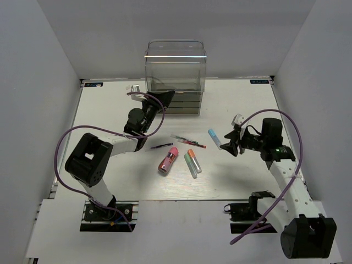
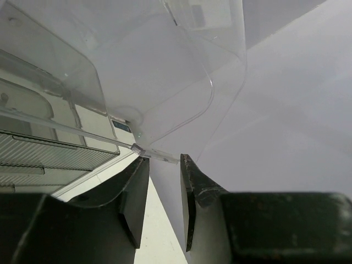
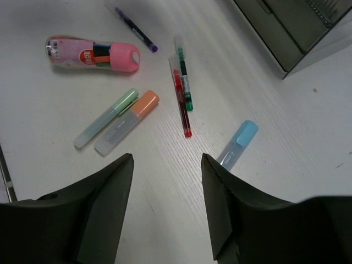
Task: Sort the stationery into containers
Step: Open the storage box at the center of the board.
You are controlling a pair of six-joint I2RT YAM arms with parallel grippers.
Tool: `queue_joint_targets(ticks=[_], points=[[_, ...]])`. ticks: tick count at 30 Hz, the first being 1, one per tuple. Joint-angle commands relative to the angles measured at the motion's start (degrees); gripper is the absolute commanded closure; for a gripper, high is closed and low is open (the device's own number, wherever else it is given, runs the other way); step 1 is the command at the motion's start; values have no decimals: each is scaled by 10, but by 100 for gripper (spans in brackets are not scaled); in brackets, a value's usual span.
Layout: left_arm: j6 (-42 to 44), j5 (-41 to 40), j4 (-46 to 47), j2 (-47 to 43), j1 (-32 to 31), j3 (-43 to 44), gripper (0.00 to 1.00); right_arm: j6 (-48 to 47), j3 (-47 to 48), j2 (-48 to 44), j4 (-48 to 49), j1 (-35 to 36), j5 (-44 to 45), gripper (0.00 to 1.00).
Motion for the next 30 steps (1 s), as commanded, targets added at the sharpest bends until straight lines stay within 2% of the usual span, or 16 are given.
queue_joint_targets(ticks=[1,4,5,6,10,13,22,30], points=[[13,-10,27,-38,7,10,60,-35,41,20,-8,16,-31,42],[18,-10,27,-38,7,15,59,-53,49,36,-7,42,-20,31],[18,-10,27,-38,7,15,59,-69,51,46,-7,59,-11,23],[18,-10,27,-38,7,15,59,-84,58,55,-9,64,-9,10],[24,-10,27,-38,7,15,59,-145,91,101,-28,104,25,10],[24,-10,27,-38,7,15,60,-152,115,141,-33,136,54,10],[29,-15,57,-38,7,15,64,-134,80,173,46,240,150,11],[34,-20,63,-33,7,15,64,-107,73,197,90,297,244,11]])
